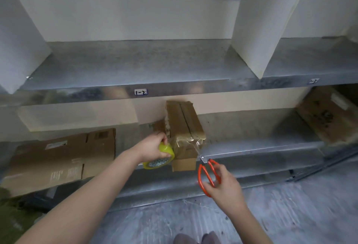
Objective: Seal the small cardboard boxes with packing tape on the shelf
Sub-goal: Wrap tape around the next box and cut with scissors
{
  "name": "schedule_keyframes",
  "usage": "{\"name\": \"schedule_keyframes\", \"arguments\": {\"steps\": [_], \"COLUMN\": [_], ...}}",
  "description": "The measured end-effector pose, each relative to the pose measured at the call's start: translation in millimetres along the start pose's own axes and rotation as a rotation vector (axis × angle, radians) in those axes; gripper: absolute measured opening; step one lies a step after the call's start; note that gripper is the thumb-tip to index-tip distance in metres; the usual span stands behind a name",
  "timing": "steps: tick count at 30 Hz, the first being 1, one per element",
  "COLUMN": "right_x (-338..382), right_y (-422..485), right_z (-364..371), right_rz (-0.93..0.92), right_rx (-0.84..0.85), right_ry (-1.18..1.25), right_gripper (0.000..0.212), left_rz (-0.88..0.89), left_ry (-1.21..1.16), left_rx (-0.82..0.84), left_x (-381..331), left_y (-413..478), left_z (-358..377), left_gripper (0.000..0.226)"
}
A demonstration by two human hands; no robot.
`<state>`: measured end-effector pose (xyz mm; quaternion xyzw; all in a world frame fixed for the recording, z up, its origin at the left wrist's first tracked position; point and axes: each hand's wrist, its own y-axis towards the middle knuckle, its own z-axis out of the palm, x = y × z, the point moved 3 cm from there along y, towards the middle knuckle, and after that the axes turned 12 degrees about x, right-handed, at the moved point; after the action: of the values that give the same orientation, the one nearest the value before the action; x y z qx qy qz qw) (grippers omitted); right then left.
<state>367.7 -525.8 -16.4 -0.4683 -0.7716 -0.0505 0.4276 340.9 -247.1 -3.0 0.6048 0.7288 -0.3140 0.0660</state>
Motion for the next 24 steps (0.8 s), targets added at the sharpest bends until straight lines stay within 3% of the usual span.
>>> {"name": "schedule_keyframes", "arguments": {"steps": [4, 8, 11, 22, 24], "right_x": [16.2, 24.4, 26.6, 1.8, 1.6], "right_y": [-7.7, -5.9, 0.7, 17.0, 20.3], "right_z": [43.7, 63.0, 71.9, 88.4, 89.0], "right_rz": [0.148, 0.224, 0.232, 0.301, 0.283], "right_rx": [0.292, 0.43, 0.424, 0.449, 0.439], "right_ry": [0.4, 0.55, 0.596, 0.561, 0.573], "right_gripper": [0.048, 0.036, 0.053, 0.075, 0.067], "left_rz": [0.017, 0.036, 0.048, 0.047, 0.048], "left_ry": [0.016, 0.034, 0.049, 0.072, 0.068], "left_rx": [0.036, 0.062, 0.069, 0.068, 0.077], "left_x": [0.8, 3.1, 4.4, 10.3, 10.1], "left_y": [-2.6, -4.4, -4.1, 1.4, 1.9], "left_z": [-1.4, -5.9, -9.2, -15.9, -15.9], "left_gripper": [0.048, 0.047, 0.046, 0.059, 0.058]}}
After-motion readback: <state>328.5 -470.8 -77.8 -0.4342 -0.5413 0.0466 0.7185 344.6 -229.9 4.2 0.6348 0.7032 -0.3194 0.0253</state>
